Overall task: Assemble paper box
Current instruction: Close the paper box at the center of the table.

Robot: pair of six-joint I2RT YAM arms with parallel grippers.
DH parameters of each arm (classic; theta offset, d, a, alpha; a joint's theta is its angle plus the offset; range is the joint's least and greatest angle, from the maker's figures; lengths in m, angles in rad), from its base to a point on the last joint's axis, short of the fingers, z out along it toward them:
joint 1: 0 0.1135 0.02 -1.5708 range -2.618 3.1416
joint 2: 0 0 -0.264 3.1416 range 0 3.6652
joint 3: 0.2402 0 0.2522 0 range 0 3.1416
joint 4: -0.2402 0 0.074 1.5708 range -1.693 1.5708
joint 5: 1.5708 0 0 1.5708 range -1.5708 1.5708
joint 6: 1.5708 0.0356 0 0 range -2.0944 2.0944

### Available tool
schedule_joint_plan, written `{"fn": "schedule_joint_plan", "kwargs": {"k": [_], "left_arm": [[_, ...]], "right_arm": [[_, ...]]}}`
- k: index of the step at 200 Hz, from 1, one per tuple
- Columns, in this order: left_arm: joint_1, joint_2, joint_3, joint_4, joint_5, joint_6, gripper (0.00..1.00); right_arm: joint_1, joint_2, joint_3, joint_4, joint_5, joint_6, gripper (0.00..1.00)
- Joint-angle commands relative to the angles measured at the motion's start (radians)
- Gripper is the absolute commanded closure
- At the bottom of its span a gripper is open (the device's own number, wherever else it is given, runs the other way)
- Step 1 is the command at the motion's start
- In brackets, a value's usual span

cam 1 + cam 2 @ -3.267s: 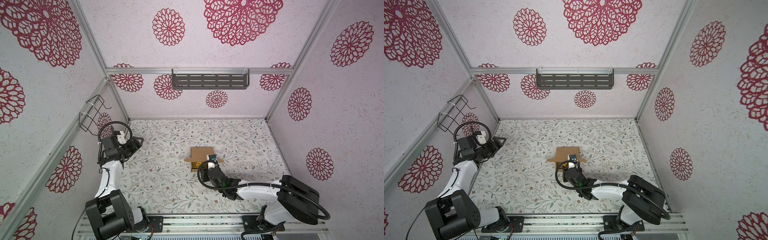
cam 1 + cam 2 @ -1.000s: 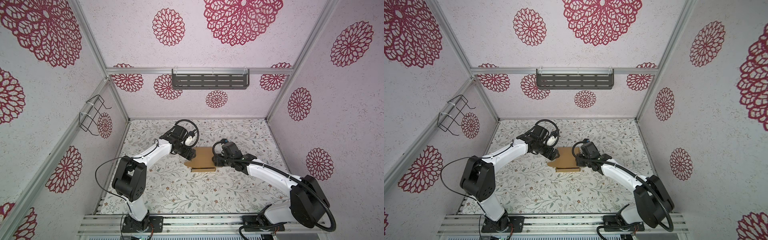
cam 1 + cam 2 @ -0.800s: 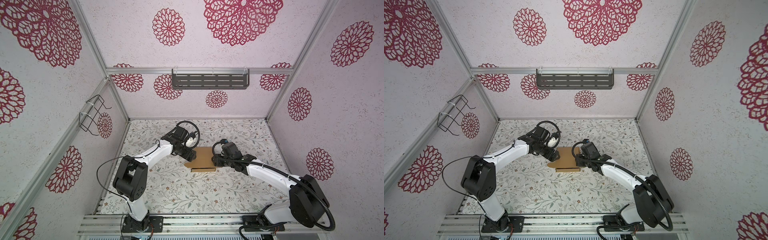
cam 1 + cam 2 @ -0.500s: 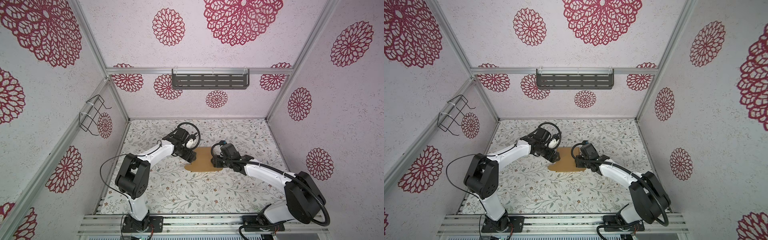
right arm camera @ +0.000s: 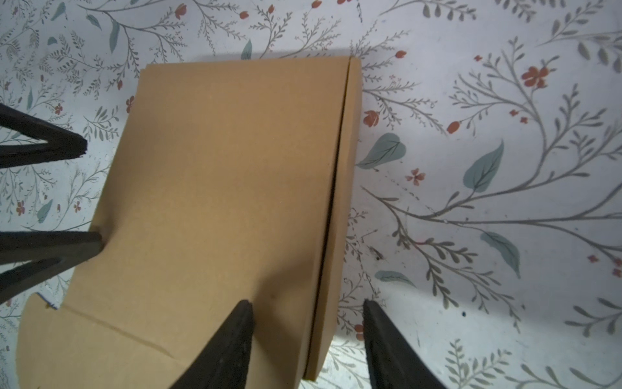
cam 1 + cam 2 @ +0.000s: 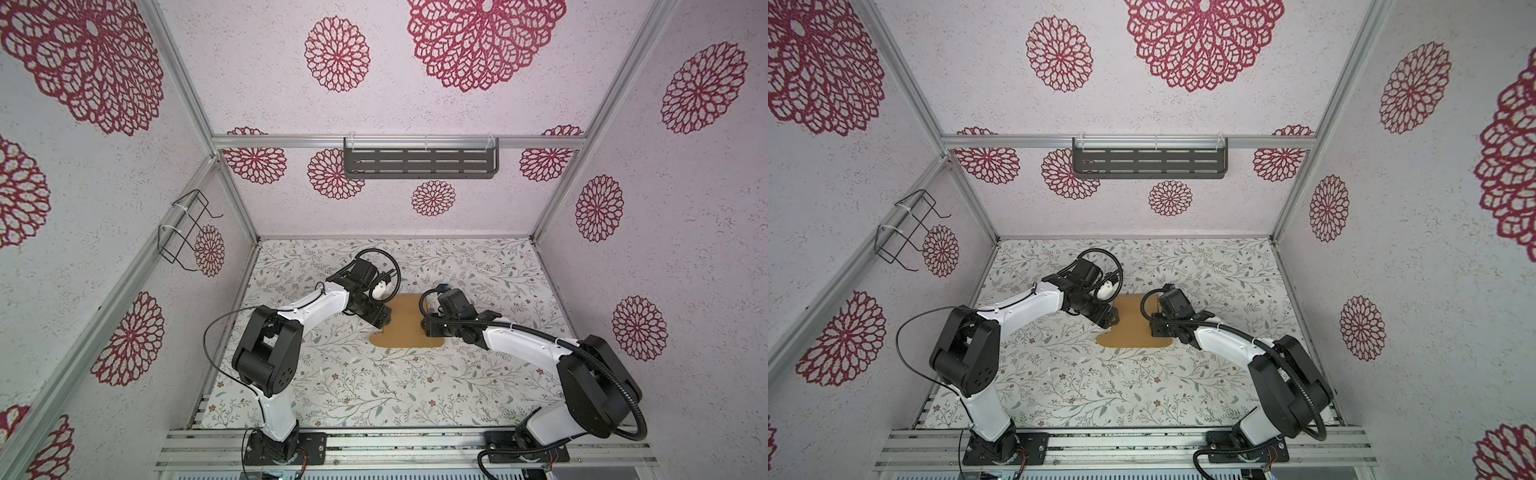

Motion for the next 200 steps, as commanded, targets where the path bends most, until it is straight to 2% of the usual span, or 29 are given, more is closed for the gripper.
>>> {"fn": "schedule_joint_plan", "kwargs": {"k": [1, 142, 200], "left_arm": [[-0.002, 0.011, -0.009, 0.01, -0.01, 0.022, 0.13], [0.01, -0.017, 0.005, -0.019, -0.053, 0.052, 0.13], [0.015, 0.019, -0.005, -0.016, -0.05, 0.057, 0.13]], "right_arm": [[-0.004, 0.011, 0.013, 0.002, 0.01, -0.017, 0.46], [-0.005, 0.072, 0.004, -0.01, 0.029, -0.027, 0.47], [-0.005, 0.081, -0.003, 0.011, 0.012, -0.032, 0.47]]}}
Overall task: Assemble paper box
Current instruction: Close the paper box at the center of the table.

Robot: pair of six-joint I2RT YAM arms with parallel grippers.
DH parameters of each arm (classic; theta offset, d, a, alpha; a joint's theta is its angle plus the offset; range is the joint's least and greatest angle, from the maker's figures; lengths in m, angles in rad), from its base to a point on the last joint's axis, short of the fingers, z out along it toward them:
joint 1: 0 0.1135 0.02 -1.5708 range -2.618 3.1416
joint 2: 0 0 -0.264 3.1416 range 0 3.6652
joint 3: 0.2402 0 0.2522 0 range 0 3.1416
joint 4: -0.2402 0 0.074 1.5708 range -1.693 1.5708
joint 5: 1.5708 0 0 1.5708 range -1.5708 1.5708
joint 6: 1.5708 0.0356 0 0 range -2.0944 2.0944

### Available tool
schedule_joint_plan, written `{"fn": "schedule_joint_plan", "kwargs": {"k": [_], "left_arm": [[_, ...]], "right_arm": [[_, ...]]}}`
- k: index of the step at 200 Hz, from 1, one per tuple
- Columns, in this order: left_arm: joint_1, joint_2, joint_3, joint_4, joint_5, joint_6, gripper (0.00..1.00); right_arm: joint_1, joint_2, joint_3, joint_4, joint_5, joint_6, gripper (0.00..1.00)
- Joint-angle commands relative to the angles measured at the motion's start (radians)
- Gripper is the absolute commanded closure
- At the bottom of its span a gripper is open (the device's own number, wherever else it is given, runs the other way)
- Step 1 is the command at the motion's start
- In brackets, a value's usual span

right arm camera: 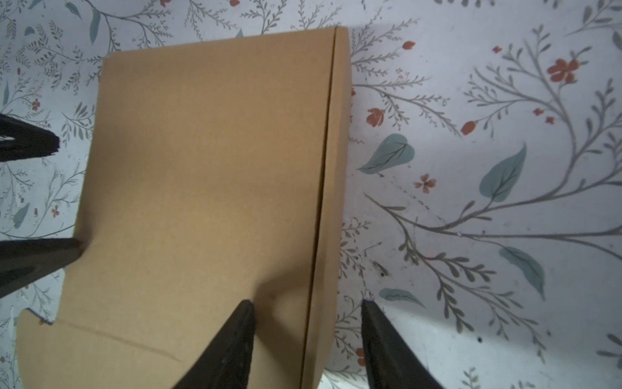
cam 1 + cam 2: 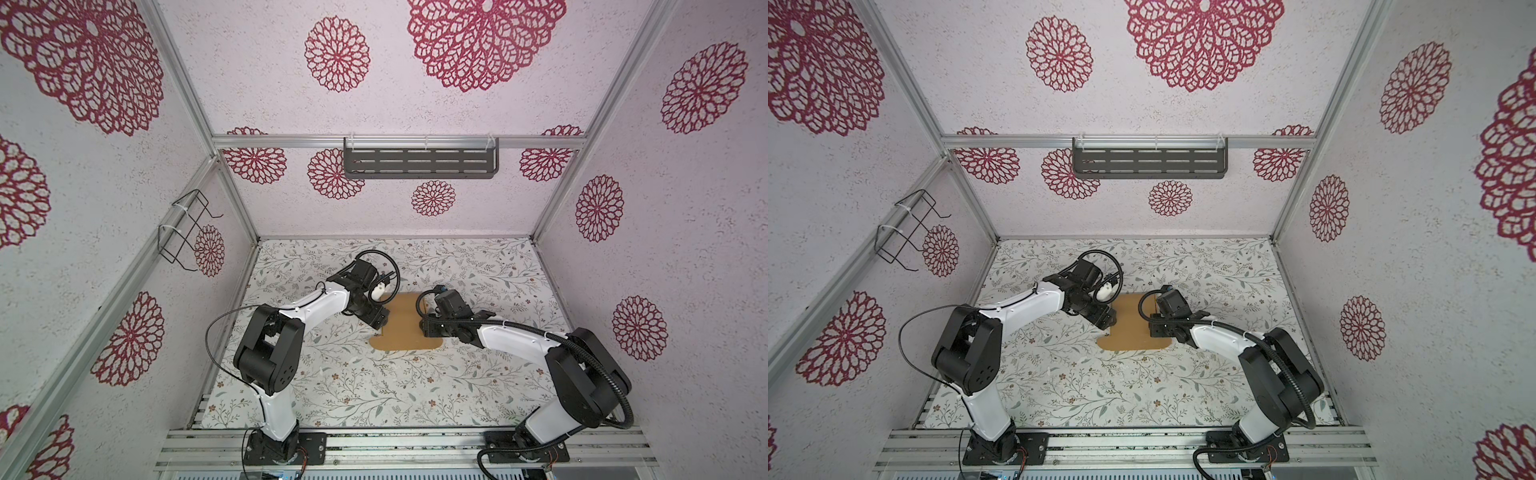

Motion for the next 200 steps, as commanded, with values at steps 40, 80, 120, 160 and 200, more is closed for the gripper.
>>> {"fn": "schedule_joint_plan", "kwargs": {"k": [40, 80, 120, 160, 200], "left_arm": [[0.005, 0.05, -0.006, 0.002, -0.006, 0.016, 0.13], [-0.01, 0.079, 0.008, -0.006, -0.006, 0.015, 0.13], [-0.009, 0.068, 0.003, -0.002, -0.003, 0.015, 0.13], [-0.012, 0.03, 0.027, -0.023, 0.022, 0.0, 0.13], [-0.046, -0.023, 0.055, -0.052, 0.038, -0.009, 0.11]], "right_arm": [[-0.008, 0.047, 0.005, -0.047, 0.019, -0.042, 0.48], [-0.014, 0.055, 0.025, -0.048, 0.013, -0.055, 0.5], [-0.017, 0.002, 0.054, -0.076, -0.002, -0.061, 0.51], [-0.016, -0.062, 0.056, -0.117, -0.012, -0.057, 0.54], [-0.018, -0.091, 0.028, -0.127, -0.006, -0.04, 0.56]]}}
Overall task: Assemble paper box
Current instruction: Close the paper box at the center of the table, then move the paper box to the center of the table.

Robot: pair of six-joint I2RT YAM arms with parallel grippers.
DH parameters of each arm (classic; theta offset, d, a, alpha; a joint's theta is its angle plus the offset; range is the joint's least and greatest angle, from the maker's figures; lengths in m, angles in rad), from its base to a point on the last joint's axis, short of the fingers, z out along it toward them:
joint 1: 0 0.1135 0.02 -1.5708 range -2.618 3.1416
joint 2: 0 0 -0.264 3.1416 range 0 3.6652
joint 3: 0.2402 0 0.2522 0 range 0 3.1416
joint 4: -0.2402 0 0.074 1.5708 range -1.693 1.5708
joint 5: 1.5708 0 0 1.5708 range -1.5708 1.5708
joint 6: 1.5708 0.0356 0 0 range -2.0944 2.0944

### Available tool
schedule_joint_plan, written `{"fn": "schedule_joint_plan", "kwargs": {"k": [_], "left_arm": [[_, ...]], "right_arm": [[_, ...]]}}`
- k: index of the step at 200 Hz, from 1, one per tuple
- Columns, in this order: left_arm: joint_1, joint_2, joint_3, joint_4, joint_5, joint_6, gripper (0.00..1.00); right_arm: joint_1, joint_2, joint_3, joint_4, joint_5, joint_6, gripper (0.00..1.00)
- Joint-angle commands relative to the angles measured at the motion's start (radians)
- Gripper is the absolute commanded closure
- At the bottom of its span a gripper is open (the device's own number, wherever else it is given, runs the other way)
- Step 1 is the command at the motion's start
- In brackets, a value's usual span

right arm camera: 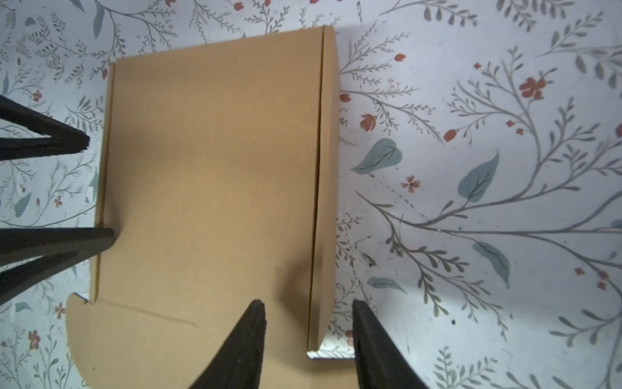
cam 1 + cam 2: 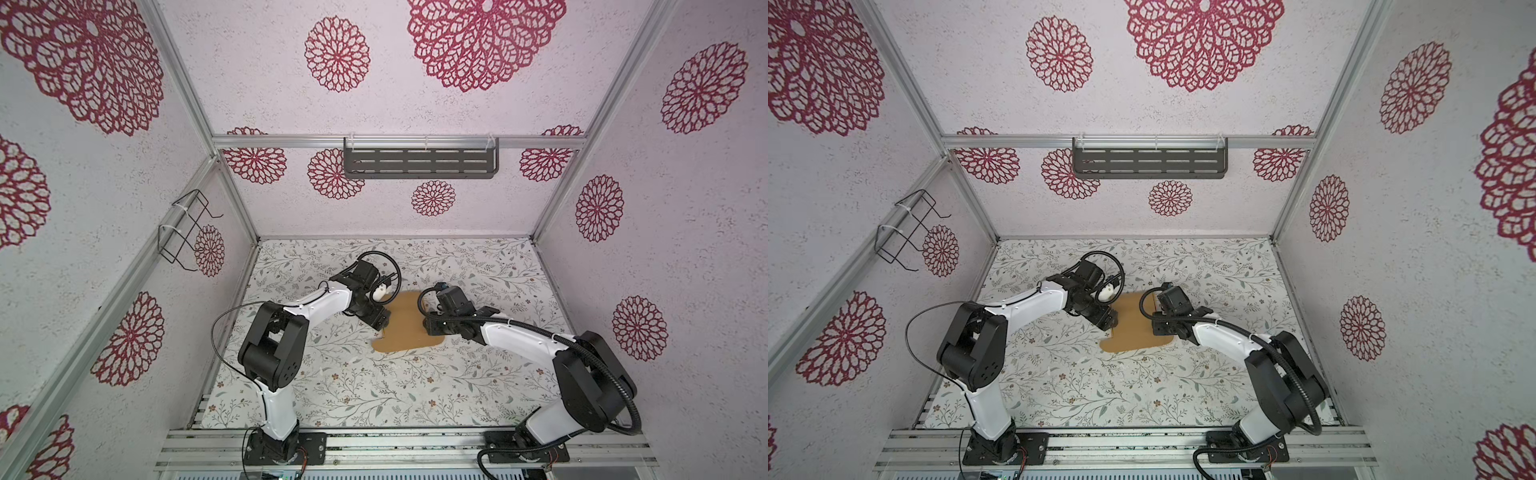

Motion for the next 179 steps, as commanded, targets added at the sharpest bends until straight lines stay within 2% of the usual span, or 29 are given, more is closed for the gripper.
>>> {"fn": "schedule_joint_plan", "kwargs": {"k": [1, 143, 179], "left_arm": [[-0.029, -0.054, 0.039, -0.034, 0.024, -0.007, 0.11], [-0.045, -0.005, -0.032, 0.015, 0.01, 0.006, 0.11], [-0.047, -0.031, -0.025, 0.007, 0.031, -0.002, 0.11]], "right_arm": [[-0.006, -0.041, -0.009, -0.025, -0.005, 0.001, 0.56], [-0.011, 0.048, -0.04, 0.012, 0.015, -0.02, 0.6], [-0.022, 0.023, -0.03, 0.011, 0.0, -0.025, 0.6]]}}
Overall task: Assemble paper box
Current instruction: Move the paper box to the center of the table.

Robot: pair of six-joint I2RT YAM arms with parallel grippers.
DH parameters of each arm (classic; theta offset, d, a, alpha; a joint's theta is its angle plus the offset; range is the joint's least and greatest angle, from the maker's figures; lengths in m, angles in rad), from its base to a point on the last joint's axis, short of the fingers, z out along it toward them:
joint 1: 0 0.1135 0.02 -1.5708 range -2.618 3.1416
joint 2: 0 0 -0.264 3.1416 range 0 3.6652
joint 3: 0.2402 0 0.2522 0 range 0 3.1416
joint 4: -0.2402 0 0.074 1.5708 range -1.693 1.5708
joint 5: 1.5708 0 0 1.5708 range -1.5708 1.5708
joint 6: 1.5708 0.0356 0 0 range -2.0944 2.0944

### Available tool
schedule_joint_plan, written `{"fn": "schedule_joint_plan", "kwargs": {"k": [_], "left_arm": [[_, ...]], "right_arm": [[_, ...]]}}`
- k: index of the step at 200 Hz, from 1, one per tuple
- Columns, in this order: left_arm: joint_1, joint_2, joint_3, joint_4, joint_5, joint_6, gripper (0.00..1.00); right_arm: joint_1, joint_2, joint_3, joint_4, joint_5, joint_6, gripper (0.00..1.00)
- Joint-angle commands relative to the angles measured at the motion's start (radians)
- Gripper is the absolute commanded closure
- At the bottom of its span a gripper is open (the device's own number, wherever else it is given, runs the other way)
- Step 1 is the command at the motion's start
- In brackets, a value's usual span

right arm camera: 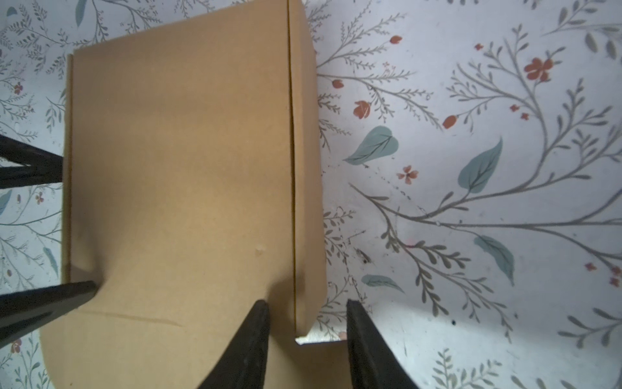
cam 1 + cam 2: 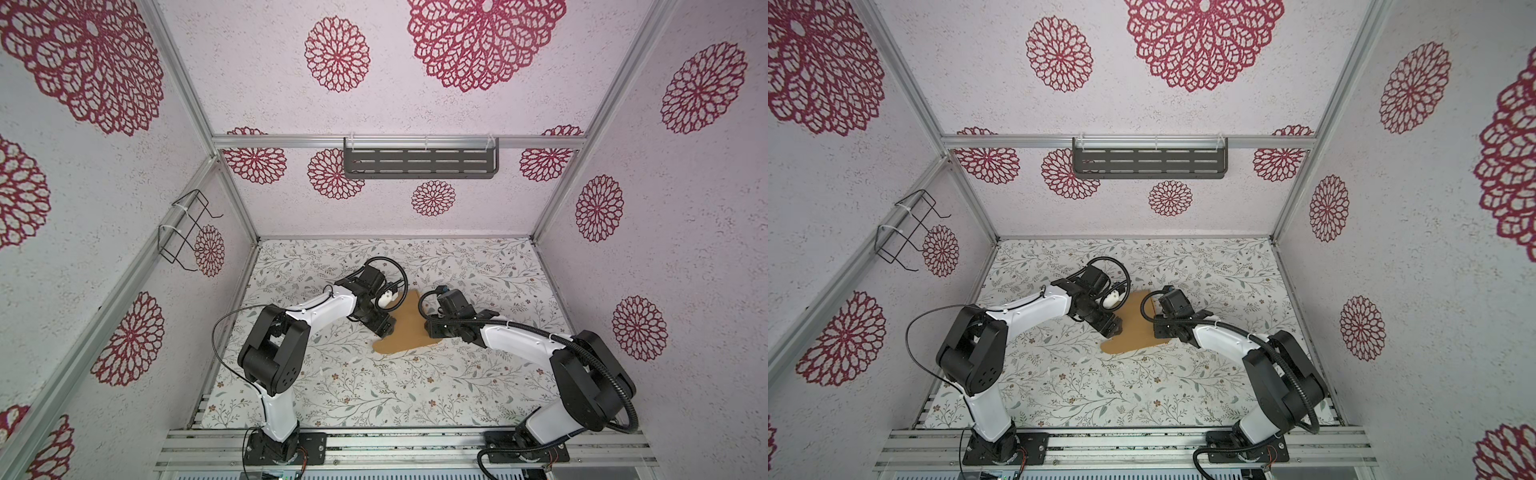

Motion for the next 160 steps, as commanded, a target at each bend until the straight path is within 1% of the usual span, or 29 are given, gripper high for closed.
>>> {"fn": "schedule_joint_plan", "kwargs": {"k": [1, 22, 50, 83, 99, 126, 160], "left_arm": [[0.0, -0.012, 0.006, 0.008, 0.016, 0.005, 0.11], [0.007, -0.046, 0.009, 0.002, 0.018, -0.007, 0.11], [0.044, -0.072, 0.002, 0.017, 0.039, -0.034, 0.11], [0.086, -0.094, 0.001, 0.025, 0.077, -0.063, 0.15], [0.092, -0.106, -0.012, 0.042, 0.09, -0.075, 0.15], [0.098, -0.122, -0.027, 0.052, 0.093, -0.093, 0.16], [0.107, -0.117, -0.057, 0.092, 0.147, -0.142, 0.18]], "right_arm": [[-0.017, -0.003, 0.009, -0.039, -0.001, -0.024, 0.6], [-0.02, -0.025, 0.047, -0.066, -0.022, -0.026, 0.6], [-0.038, -0.048, 0.066, -0.055, -0.035, -0.041, 0.6], [-0.075, -0.01, 0.123, -0.096, -0.038, -0.063, 0.61], [-0.099, 0.002, 0.127, -0.09, -0.023, -0.071, 0.62], [-0.162, 0.054, 0.136, -0.073, -0.057, -0.067, 0.62], [-0.182, 0.136, 0.168, -0.074, -0.04, -0.103, 0.64]]}}
